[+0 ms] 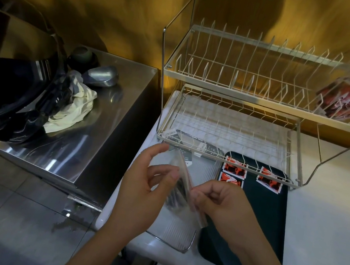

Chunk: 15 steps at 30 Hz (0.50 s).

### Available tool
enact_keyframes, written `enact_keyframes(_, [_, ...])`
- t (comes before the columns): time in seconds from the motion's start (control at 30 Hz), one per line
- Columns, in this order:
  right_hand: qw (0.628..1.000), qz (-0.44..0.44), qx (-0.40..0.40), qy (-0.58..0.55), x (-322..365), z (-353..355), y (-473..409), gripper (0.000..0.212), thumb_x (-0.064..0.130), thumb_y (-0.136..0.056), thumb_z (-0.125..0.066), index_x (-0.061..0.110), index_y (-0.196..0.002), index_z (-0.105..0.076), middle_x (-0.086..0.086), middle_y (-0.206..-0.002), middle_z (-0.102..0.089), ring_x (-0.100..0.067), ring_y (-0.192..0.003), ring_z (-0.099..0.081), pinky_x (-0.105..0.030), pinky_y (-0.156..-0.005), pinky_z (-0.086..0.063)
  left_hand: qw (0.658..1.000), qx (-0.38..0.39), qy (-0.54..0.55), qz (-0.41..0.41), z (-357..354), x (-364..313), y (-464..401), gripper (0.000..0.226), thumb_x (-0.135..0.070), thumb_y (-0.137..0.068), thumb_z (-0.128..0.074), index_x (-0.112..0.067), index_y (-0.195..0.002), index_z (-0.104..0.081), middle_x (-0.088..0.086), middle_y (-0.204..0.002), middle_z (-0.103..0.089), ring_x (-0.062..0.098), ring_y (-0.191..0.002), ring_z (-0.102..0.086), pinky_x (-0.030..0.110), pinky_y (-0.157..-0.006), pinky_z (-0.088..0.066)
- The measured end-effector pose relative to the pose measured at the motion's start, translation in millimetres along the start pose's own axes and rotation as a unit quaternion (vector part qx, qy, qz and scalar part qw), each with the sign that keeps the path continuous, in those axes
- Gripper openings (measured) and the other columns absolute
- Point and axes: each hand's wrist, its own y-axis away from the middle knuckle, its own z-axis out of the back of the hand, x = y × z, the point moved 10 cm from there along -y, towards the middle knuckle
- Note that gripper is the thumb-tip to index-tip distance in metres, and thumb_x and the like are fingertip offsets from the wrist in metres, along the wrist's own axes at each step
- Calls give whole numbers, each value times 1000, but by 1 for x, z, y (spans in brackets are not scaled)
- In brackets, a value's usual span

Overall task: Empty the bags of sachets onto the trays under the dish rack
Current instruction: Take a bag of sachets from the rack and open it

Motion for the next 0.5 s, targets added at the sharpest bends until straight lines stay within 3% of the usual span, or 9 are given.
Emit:
enact_keyframes(0.1, [1000,-11,6,-28,-3,-3,0,17,4,-83,-69,14,-69,-73,-12,-66,-73,-22,-63,-64,-29,-64,-56,999,1,23,46,-1,12,2,24,-12,-88,-69,-18,-109,-61,2,-100,-73,11,-88,-73,14,-67,-56])
enact_keyframes(0.2, [999,-12,4,-42,-3,-5,0,18,7,-80,-73,17,-66,-74,-13,-67,-74,-26,-65,-64,-37,-67,-55,997,41,-1,65,-9,22,4,5,-17,-87,-69,-17,-92,-69,4,-85,-75,20,-80,-74,32,-72,-62])
enact_keyframes(0.3, [998,-7,8,-61,1,-9,2,6,23,-68,-78,19,-64,-74,-19,-73,-75,-27,-66,-66,-36,-67,-56,995,56,24,83,-16,21,8,15,-29,-81,-70,-15,-84,-72,7,-76,-76,22,-72,-74,41,-69,-64])
enact_keyframes(0.4, [998,9,17,-55,4,-13,3,12,31,-61,-77,21,-64,-75,-15,-74,-77,-30,-68,-69,-36,-69,-58,991,56,40,112,-20,21,11,32,-41,-74,-68,-11,-83,-74,11,-74,-76,25,-71,-75,40,-65,-64])
enact_keyframes(0.5, [998,18,14,-58,3,-14,3,11,32,-60,-77,22,-64,-75,-12,-72,-77,-24,-68,-68,-34,-67,-58,990,48,49,126,-18,23,11,20,-29,-83,-70,-10,-81,-77,12,-72,-77,25,-70,-76,38,-63,-64])
